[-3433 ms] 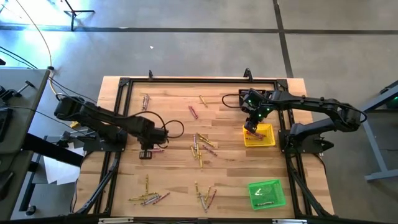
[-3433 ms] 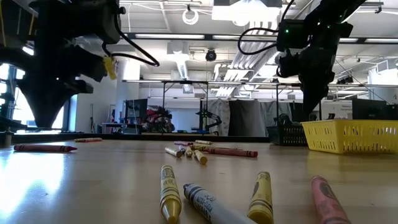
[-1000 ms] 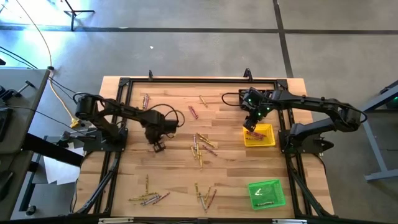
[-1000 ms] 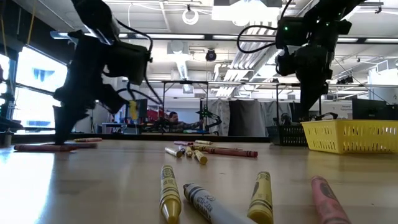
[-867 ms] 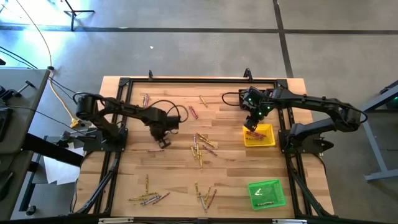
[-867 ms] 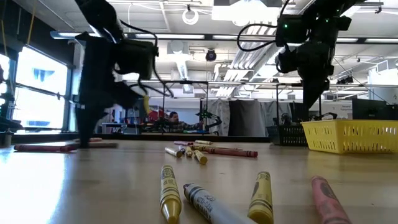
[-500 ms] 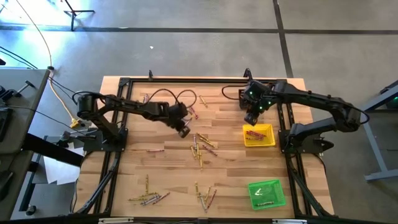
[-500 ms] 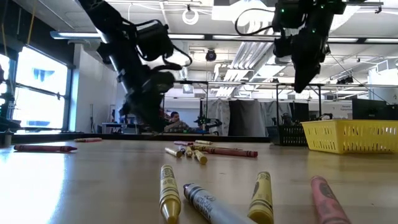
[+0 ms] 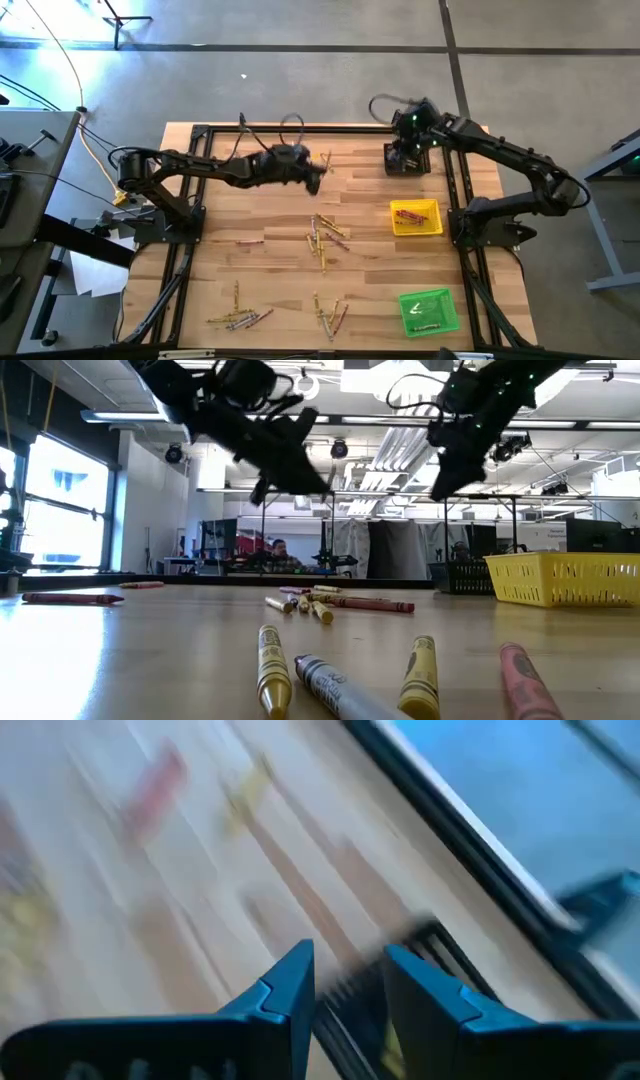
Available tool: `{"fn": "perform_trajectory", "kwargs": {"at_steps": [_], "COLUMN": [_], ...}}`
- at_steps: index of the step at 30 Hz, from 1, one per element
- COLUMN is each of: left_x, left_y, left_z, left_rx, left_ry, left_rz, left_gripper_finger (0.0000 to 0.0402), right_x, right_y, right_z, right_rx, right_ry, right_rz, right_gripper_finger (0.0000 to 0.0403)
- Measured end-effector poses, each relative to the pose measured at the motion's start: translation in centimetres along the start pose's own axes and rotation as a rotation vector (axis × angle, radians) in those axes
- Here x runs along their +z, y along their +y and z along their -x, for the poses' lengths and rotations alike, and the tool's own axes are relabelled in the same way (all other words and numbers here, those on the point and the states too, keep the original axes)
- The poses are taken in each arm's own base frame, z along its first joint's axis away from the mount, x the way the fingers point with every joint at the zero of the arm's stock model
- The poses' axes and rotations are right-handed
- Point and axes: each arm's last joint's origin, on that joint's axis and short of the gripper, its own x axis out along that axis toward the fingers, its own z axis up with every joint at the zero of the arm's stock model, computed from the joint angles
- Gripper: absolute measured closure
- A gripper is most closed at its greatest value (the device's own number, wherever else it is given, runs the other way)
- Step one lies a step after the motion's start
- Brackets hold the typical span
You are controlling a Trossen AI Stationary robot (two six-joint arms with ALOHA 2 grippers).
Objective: Sort crayons
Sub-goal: Put the gray crayon into the green bin
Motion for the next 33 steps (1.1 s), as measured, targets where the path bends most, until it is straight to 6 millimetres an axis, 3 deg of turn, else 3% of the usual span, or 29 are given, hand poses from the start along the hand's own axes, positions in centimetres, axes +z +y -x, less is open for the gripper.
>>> {"fn": "perform_trajectory", "kwargs": {"at_steps": [5,12,22,33], "left_x": [4.9,10.0,10.7,10.8], "left_y": [-0.7,-1.5,-1.6,-2.7], "left_z": [0.1,0.8,1.1,1.2], "left_rx": [0.031,0.079,0.094,-0.028], "left_ry": [-0.176,-0.238,-0.163,-0.168], "left_rz": [0.008,0.018,0.070,0.152], "left_gripper_finger": [0.0401,0.0401,0.0401,0.0401], "right_x": [3.2,5.2,8.2,8.8], "right_y": [-0.9,1.0,3.0,5.5], "right_z": [-0.6,-0.6,2.2,2.6], "right_rx": [0.166,0.251,0.379,0.396], "right_ry": [-0.300,-0.468,-0.600,-0.647], "right_rz": [-0.206,-0.194,-0.246,-0.476], "right_gripper_finger": [0.0295,0.0295,0.0268,0.0215]}}
